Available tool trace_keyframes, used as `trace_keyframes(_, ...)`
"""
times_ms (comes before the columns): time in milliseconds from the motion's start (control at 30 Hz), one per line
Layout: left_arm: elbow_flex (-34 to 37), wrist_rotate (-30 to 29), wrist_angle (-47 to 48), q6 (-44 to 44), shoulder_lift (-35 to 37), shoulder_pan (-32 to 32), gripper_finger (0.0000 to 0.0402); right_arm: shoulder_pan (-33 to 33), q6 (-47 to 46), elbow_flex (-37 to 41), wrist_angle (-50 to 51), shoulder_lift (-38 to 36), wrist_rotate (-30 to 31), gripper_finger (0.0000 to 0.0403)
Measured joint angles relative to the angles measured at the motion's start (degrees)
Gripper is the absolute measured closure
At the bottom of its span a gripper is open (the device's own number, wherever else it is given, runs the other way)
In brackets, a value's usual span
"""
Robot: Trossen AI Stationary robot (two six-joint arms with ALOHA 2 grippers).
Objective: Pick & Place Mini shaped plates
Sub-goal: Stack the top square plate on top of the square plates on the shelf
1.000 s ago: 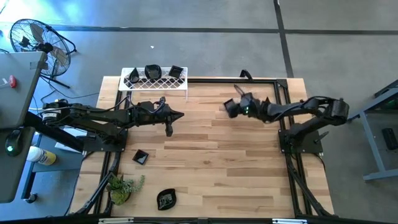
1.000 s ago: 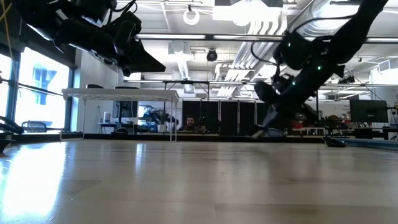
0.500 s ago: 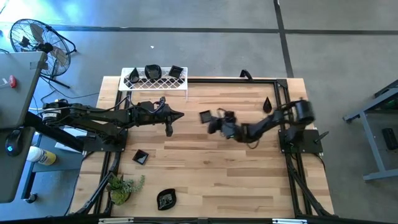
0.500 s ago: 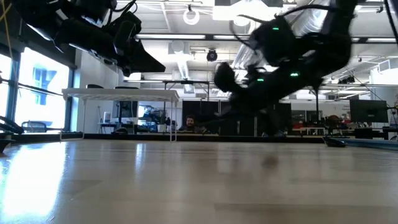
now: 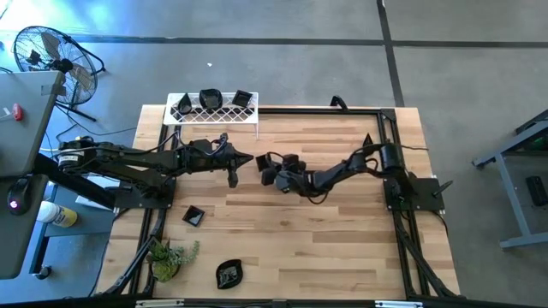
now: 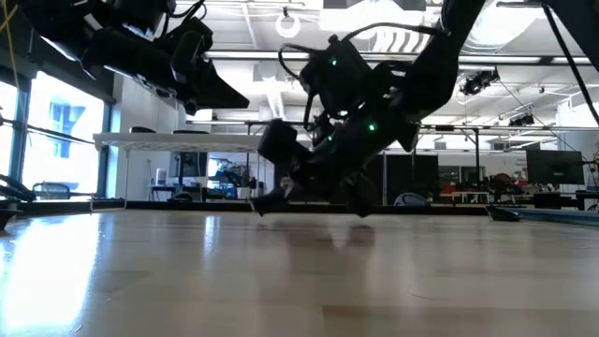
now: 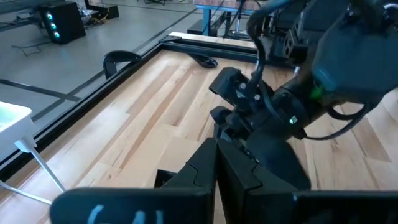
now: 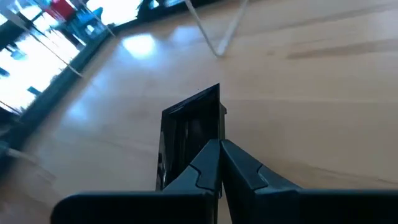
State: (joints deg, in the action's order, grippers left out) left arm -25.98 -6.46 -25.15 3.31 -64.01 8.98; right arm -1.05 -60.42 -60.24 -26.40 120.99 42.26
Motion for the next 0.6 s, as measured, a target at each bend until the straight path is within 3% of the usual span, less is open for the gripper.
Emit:
trace_keyframes(200, 0.0, 0.0, 0.0, 0.0, 0.0, 0.0, 0.0394, 1.0, 1.7, 0.1, 1.4, 0.1, -5.2, 0.0385)
trace_keyframes(433, 0.0, 0.0, 0.0, 0.0, 0.0, 0.0, 0.0394, 1.9, 11.8, 0.3, 3.6, -1.4, -12.8, 0.0328)
trace_keyframes(600, 0.0, 0.0, 0.0, 0.0, 0.0, 0.0, 0.0394, 3.0, 33.6, 0.5, 8.9, -8.7, -22.6, 0.0312)
